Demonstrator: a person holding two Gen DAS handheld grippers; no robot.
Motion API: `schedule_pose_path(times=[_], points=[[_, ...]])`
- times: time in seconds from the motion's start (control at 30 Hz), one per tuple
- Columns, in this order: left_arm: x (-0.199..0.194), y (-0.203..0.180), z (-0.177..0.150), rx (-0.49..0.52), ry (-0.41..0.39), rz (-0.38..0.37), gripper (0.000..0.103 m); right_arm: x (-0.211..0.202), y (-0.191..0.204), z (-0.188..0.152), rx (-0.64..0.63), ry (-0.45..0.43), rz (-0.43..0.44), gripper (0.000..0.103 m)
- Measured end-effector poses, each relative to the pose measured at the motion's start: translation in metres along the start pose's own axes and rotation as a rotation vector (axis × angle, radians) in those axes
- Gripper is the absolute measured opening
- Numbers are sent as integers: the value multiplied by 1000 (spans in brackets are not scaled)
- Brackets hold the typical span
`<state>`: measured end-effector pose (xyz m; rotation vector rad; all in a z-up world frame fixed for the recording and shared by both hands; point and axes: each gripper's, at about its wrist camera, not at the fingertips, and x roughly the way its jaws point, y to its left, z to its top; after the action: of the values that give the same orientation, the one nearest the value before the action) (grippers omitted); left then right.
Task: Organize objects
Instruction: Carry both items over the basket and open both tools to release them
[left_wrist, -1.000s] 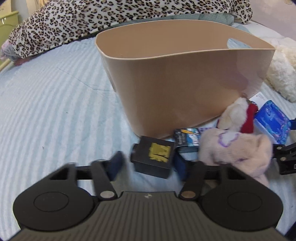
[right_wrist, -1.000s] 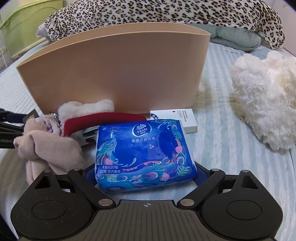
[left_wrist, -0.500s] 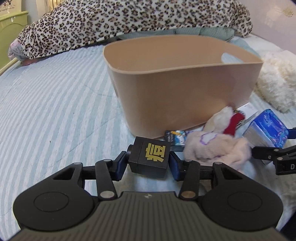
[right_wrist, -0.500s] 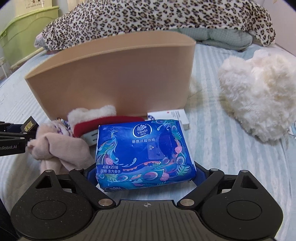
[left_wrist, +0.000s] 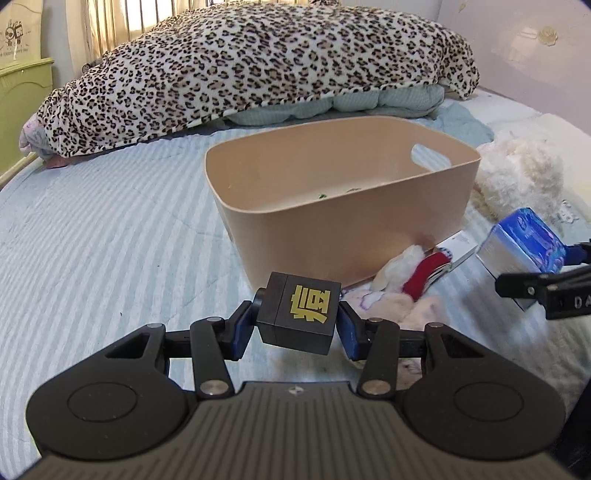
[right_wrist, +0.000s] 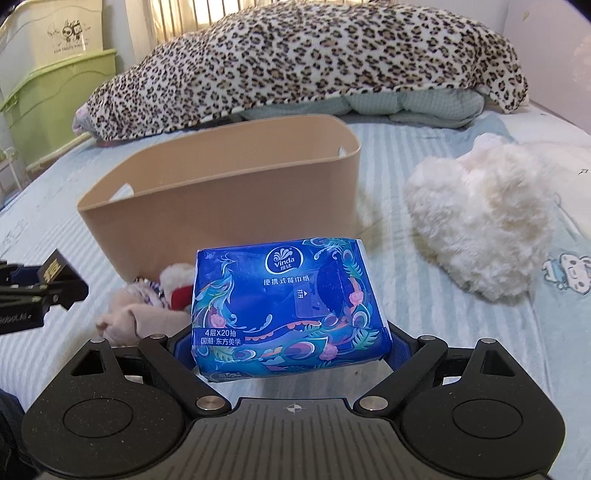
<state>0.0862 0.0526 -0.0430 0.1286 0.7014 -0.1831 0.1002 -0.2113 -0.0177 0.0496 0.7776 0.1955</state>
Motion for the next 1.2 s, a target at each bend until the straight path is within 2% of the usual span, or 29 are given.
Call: schedule_pose_path(times=[0.1,0.43,0.6,0.77,0.93,1.03,1.2], points=[[-10,-2,6,-2,-18,-3,50,-10,-2,7,9,-31,6,93],[-37,-13,45,25,-147,-8,50,-37,6,48,-45,-173,11,93],[-33,-17,68,65,-185,26,50,-39,13,71,-71,-217,7,93],[-13,-21,92,87,-199,60,50,-30,21,95,-95,-237,9,93],[29,-32,107,116,-168,131,50,-3,35,110,-146,-215,-20,93],[60,-35,108,130,-108,173,50,19,38,113,-152,-182,-43,93],[93,-26,104,90,9,182,50,54,36,115,-174,-130,-85,93]])
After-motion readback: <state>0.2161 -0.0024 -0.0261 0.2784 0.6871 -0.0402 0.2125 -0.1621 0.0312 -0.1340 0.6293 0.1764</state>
